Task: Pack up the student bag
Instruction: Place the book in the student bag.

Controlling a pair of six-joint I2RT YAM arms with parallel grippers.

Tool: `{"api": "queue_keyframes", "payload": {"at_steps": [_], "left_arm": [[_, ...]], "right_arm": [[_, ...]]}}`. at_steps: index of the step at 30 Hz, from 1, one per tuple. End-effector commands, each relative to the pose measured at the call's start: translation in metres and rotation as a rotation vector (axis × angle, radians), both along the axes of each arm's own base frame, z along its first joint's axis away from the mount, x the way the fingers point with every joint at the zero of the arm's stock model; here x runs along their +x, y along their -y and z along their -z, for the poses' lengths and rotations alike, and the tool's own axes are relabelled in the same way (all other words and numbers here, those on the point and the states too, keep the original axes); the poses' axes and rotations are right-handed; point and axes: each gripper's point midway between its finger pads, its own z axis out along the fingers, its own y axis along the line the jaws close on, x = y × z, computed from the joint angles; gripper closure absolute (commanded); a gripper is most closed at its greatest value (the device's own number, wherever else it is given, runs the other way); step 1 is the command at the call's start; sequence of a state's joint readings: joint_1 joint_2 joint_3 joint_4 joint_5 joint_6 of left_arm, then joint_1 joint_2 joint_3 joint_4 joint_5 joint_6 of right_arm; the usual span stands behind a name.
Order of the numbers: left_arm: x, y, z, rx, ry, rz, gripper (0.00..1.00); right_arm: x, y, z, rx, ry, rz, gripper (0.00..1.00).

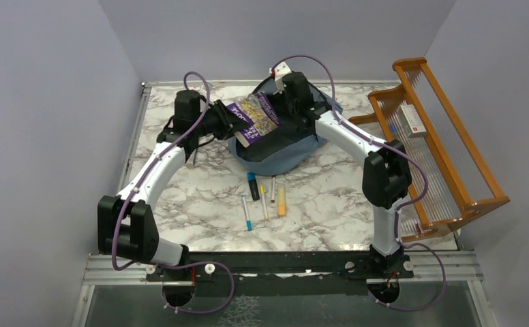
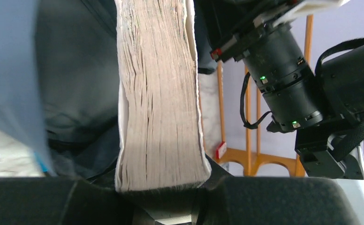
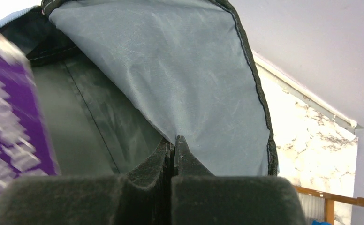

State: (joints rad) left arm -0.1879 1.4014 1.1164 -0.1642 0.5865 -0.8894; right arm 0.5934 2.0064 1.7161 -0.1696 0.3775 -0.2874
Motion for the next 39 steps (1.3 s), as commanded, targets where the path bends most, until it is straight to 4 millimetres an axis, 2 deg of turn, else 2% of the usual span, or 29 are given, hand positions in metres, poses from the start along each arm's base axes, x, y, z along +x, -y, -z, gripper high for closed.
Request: {"api": "queue_keyframes", "payload": {"at_steps": [1, 8, 12, 20, 28, 34, 35, 39], "left_arm": [[0.011, 0.037, -0.017, -0.098, 0.007, 0.032, 1.0], [0.03, 0.055, -0.005, -0.179, -0.003, 0.031, 1.0], [0.042, 0.068, -0.008, -0.252, 0.042, 0.065, 1.0], [0.069, 0.104, -0.002, -0.253, 0.058, 0.134, 1.0], [0.08, 0.138, 0.022, -0.262, 0.043, 0.195, 1.0], [0.103, 0.157, 0.036, -0.278, 0.077, 0.223, 1.0], [0.107, 0.162, 0.032, -0.289, 0.091, 0.237, 1.0], [0.117, 0.181, 0.043, -0.304, 0.085, 0.274, 1.0]], "right_arm": [[0.01, 0.009, -0.019, 0.07, 0.012, 0.113, 0.99], [0.007, 0.027, -0.025, 0.117, -0.045, 0.239, 0.99], [0.003, 0.026, -0.03, 0.159, -0.067, 0.252, 0.99], [-0.008, 0.028, -0.033, 0.332, -0.083, 0.317, 0.99], [-0.009, 0.028, -0.036, 0.384, -0.072, 0.31, 0.99], [-0.014, 0.026, -0.046, 0.469, -0.061, 0.289, 0.99], [-0.014, 0.024, -0.047, 0.479, -0.062, 0.282, 0.99], [-0.016, 0.022, -0.046, 0.485, -0.07, 0.274, 0.99]]}}
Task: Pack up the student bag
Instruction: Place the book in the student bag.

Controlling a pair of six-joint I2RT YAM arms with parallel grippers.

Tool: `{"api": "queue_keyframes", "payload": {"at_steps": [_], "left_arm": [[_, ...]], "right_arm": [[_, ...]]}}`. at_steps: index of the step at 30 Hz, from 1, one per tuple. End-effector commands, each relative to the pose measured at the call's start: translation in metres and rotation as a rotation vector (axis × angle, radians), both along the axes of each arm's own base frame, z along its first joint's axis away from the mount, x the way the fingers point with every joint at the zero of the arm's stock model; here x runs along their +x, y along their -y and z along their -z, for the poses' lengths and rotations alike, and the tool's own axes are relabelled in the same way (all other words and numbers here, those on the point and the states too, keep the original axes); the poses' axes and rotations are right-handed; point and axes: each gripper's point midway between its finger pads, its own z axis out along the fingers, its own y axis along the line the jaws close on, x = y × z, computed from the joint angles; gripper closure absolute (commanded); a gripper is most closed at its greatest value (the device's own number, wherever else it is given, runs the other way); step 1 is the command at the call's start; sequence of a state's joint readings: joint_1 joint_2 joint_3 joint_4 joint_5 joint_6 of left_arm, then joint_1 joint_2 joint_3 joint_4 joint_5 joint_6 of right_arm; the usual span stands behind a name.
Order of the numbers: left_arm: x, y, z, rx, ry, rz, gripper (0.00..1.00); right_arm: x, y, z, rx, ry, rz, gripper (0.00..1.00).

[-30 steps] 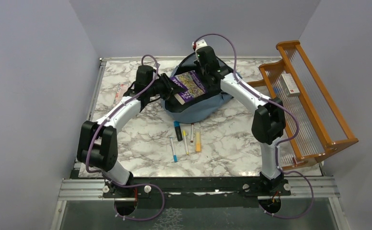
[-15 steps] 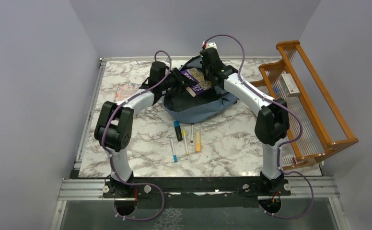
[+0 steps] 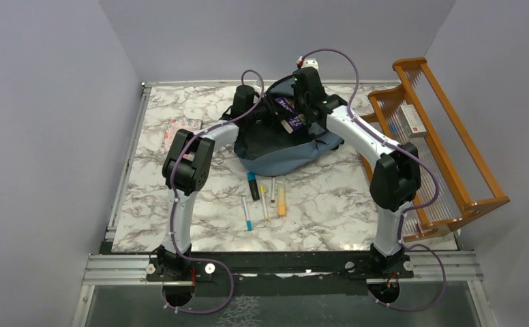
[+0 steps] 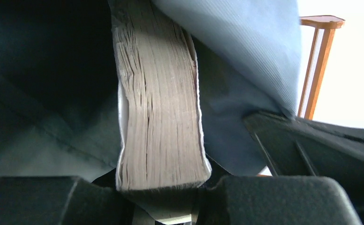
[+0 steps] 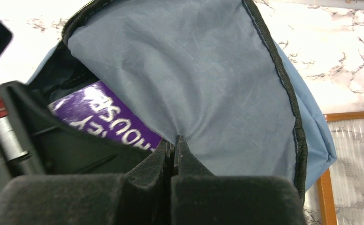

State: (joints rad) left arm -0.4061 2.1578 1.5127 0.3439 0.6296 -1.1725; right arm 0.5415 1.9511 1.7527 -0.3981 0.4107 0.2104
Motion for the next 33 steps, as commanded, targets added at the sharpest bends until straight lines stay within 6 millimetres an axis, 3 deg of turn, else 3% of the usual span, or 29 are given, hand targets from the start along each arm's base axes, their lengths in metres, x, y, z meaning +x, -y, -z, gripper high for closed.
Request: {"api": "queue_keyframes", "payload": {"at_steps": [1, 14, 16, 18, 20, 28, 30, 33], "left_arm": [[0.009, 0.03, -0.042, -0.103, 0.163, 0.083, 1.0], [0.048, 0.06, 0.001, -0.102, 0.159, 0.059, 0.97], [0.049, 0.063, 0.011, -0.096, 0.141, 0.068, 0.9], [0.05, 0.063, 0.018, -0.079, 0.127, 0.069, 0.75], [0.05, 0.062, 0.024, -0.048, 0.125, 0.067, 0.66], [0.055, 0.054, 0.024, 0.099, 0.142, 0.06, 0.47], [0.056, 0.049, 0.023, 0.14, 0.148, 0.054, 0.33], [0.056, 0.042, 0.024, 0.187, 0.139, 0.05, 0.22]], "right_arm": [[0.004, -0.009, -0.046, 0.121, 0.11, -0.009, 0.99], [-0.003, -0.017, -0.04, 0.172, 0.097, -0.047, 0.99], [-0.004, -0.016, -0.039, 0.171, 0.098, -0.05, 0.99], [-0.005, -0.015, -0.038, 0.165, 0.098, -0.048, 0.99], [-0.005, -0.014, -0.037, 0.158, 0.101, -0.047, 0.99], [-0.004, -0.011, -0.032, 0.14, 0.097, -0.039, 0.99], [-0.004, -0.01, -0.031, 0.136, 0.094, -0.039, 0.99], [-0.005, -0.008, -0.029, 0.129, 0.09, -0.032, 0.99]]}}
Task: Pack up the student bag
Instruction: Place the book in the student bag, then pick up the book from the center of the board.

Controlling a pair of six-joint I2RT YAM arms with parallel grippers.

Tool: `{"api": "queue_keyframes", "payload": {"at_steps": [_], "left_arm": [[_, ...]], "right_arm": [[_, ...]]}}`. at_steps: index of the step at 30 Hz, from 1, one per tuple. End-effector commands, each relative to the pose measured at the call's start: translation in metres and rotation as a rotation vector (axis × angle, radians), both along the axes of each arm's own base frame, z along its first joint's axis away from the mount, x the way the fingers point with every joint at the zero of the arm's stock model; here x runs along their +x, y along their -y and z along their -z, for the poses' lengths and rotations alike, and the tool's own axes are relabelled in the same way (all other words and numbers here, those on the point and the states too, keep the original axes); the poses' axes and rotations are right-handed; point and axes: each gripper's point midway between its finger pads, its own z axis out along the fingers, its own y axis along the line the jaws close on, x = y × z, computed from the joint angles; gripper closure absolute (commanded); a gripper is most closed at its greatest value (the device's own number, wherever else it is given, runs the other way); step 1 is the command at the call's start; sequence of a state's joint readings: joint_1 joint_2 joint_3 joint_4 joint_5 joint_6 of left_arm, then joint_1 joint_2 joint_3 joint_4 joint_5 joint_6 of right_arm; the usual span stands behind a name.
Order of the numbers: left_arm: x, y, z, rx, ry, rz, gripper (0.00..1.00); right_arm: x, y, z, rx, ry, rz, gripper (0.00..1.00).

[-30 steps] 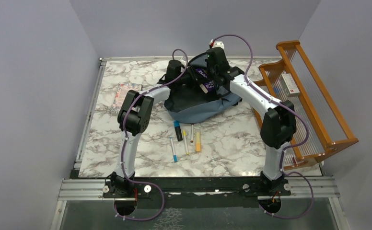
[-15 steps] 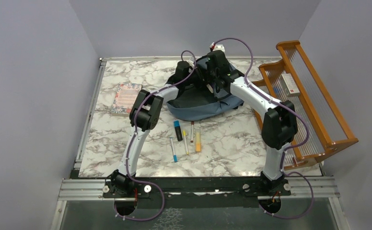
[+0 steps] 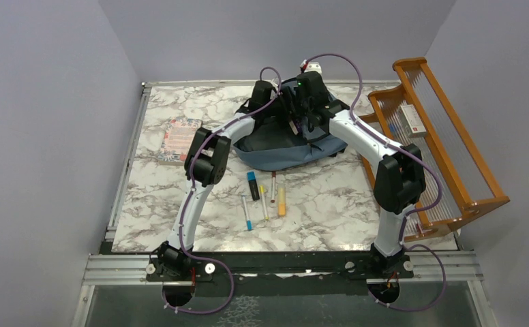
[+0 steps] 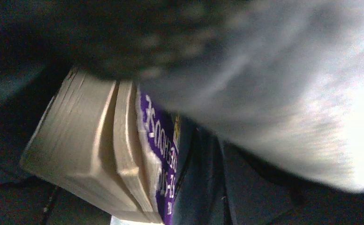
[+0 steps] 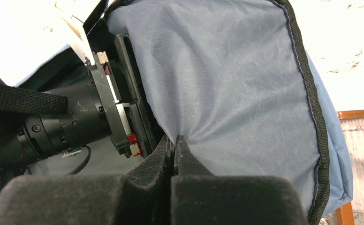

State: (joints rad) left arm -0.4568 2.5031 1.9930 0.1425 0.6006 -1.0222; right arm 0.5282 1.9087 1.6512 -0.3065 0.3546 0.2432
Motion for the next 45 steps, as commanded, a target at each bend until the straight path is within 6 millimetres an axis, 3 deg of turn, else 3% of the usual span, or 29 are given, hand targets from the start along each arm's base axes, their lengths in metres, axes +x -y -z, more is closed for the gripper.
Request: {"api": "queue_keyframes", "payload": {"at_steps": [1, 7, 19, 24, 29, 39, 43, 45], "left_arm": [[0.005, -0.012, -0.024, 0.096, 0.063, -0.015, 0.19], [0.006, -0.025, -0.018, 0.207, 0.037, -0.036, 0.01], [0.005, -0.061, -0.011, 0.374, 0.009, -0.084, 0.01], [-0.004, -0.079, -0.019, 0.436, 0.02, -0.107, 0.01], [-0.016, -0.085, -0.043, 0.443, 0.072, -0.088, 0.01], [-0.064, -0.071, -0.122, 0.271, 0.228, 0.093, 0.01], [-0.077, -0.09, -0.154, 0.22, 0.302, 0.076, 0.01], [-0.074, -0.121, -0.151, 0.229, 0.29, 0.011, 0.01]], "right_arm": [[-0.001, -0.006, -0.035, 0.057, 0.08, -0.012, 0.99], [-0.001, -0.001, -0.032, 0.033, 0.079, 0.001, 0.99], [-0.003, 0.001, -0.026, 0.026, 0.07, 0.004, 0.99], [-0.003, 0.002, -0.023, 0.023, 0.068, 0.006, 0.99], [-0.002, 0.004, -0.016, 0.009, 0.06, 0.01, 0.99], [0.001, -0.001, 0.004, -0.001, 0.0, -0.076, 0.99], [-0.003, -0.012, 0.015, -0.003, -0.035, -0.16, 0.96], [-0.006, -0.015, 0.02, -0.005, -0.053, -0.187, 0.94]]}}
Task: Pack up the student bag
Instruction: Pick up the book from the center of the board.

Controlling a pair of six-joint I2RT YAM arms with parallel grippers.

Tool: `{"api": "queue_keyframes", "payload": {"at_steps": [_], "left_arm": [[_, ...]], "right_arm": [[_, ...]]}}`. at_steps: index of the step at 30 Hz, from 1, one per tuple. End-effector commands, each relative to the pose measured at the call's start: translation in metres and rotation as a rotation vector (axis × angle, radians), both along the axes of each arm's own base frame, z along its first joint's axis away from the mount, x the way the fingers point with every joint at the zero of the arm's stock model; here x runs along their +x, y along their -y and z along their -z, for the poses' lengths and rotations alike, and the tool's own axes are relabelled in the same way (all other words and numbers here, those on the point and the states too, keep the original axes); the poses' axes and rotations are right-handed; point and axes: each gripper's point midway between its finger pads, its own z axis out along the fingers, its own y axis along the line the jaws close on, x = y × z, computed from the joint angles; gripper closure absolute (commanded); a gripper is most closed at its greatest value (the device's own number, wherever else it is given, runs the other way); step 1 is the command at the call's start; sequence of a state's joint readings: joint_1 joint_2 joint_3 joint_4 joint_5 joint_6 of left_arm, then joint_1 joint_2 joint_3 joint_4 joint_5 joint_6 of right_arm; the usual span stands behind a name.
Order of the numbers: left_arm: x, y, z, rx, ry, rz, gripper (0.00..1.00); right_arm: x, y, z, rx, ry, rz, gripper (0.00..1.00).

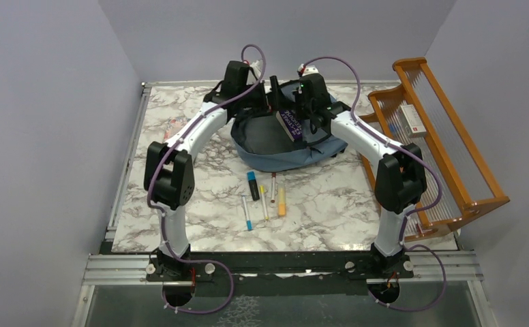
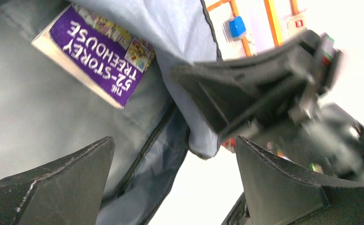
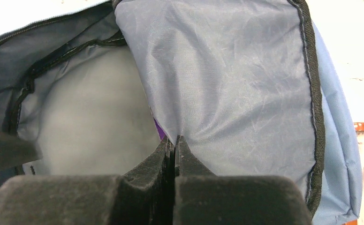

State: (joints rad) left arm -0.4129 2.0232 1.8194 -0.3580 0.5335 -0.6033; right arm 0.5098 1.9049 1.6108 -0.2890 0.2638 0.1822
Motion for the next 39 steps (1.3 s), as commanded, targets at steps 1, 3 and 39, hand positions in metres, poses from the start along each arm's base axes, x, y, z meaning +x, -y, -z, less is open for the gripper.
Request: {"api": "queue_keyframes", "payload": {"at_steps": [1, 3, 39], "left_arm": [[-0.003, -0.055, -0.046, -0.075, 0.123, -0.056, 0.01], [0.0, -0.093, -0.043, -0.073, 0.121, -0.136, 0.01], [-0.026, -0.41, 0.124, 0.658, -0.192, -0.768, 0.01]], "right_arm": [[-0.003, -0.015, 0.008, 0.013, -0.028, -0.109, 0.94], [-0.006, -0.018, 0.012, 0.011, -0.038, -0.141, 0.91], [-0.129, -0.116, -0.04, 0.573, -0.274, -0.568, 0.49]]}}
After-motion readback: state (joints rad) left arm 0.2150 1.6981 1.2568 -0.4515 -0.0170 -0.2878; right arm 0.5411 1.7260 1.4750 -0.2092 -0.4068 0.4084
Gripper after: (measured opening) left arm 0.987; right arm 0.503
